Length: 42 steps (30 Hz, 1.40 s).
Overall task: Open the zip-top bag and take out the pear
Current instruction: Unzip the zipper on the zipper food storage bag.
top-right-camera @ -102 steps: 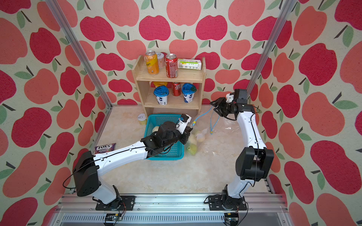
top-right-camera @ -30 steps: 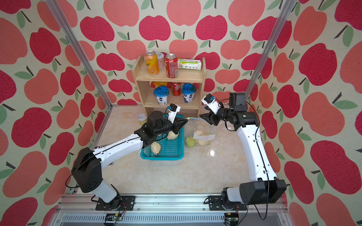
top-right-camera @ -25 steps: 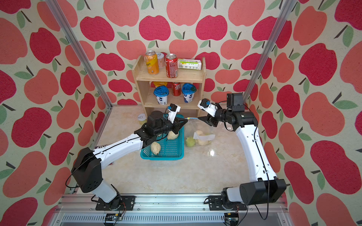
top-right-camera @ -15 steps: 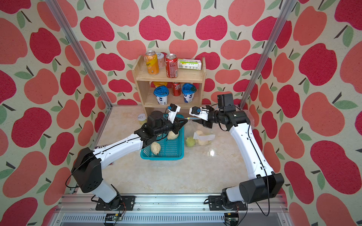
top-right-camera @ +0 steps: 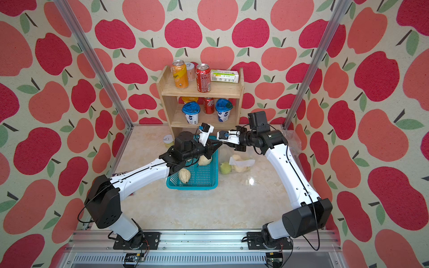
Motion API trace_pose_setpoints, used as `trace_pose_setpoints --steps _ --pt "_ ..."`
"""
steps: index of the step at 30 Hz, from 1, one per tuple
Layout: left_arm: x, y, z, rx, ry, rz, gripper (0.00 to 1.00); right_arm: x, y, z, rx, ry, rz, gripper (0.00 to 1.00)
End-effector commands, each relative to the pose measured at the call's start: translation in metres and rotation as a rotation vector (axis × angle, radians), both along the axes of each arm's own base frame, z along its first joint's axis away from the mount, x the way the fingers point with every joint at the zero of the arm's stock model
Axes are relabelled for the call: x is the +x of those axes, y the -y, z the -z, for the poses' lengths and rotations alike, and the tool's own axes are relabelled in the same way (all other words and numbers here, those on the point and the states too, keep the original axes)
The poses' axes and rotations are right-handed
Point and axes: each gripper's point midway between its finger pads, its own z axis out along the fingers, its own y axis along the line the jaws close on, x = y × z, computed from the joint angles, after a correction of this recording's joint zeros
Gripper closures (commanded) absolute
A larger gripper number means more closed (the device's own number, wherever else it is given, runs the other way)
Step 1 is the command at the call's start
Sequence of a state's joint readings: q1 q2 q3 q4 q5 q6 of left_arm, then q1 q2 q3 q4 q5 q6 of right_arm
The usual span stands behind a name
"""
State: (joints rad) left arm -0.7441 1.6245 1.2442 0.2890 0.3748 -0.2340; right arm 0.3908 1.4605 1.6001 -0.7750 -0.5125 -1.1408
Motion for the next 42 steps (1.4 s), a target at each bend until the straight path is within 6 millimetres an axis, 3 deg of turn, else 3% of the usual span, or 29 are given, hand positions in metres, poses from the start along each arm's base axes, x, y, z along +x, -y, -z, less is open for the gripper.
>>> trace_pose_setpoints --steps 1,6,12,14,17,20,22,28,35,36,38,42 --pt "-0.004 0.002 -0.020 -0.029 0.051 0.018 0.99 0.004 -0.002 0.002 -0.008 0.003 -0.009 0.67" --pt "-0.004 0.002 -0.020 -0.030 0.050 0.019 0.99 0.003 -0.005 0.007 -0.006 -0.010 -0.015 0.69" --pt "-0.005 0.003 -0.019 -0.031 0.044 0.020 0.97 0.003 -0.007 0.005 0.009 -0.014 -0.015 0.81" --pt "-0.004 0.003 -0.020 -0.031 0.045 0.019 0.89 0.003 -0.007 0.004 0.013 -0.023 -0.014 0.86" --pt "-0.004 0.002 -0.025 -0.032 0.053 0.020 0.67 0.003 -0.008 0.004 0.016 -0.045 -0.011 0.91" --pt "-0.005 0.002 -0.029 -0.029 0.066 0.018 0.61 0.002 -0.008 0.002 0.021 -0.055 -0.013 0.93" --pt "-0.005 0.001 -0.030 -0.026 0.071 0.021 0.64 0.003 -0.008 0.002 0.023 -0.057 -0.010 0.93" --pt "-0.008 0.000 -0.032 -0.030 0.086 0.027 0.87 0.002 -0.007 0.002 0.025 -0.064 -0.009 0.94" --pt "-0.002 0.000 -0.035 -0.037 0.104 0.002 0.98 0.001 -0.003 -0.001 0.042 -0.077 0.004 0.97" --pt "-0.001 0.000 -0.036 -0.037 0.104 -0.001 0.96 0.001 -0.002 -0.001 0.041 -0.077 0.007 0.97" --pt "-0.001 0.001 -0.037 -0.035 0.099 0.003 0.76 0.001 0.000 -0.003 0.044 -0.073 0.012 0.97" --pt "0.002 0.002 -0.037 -0.023 0.096 -0.002 0.62 0.003 0.002 -0.004 0.048 -0.074 0.020 0.97"
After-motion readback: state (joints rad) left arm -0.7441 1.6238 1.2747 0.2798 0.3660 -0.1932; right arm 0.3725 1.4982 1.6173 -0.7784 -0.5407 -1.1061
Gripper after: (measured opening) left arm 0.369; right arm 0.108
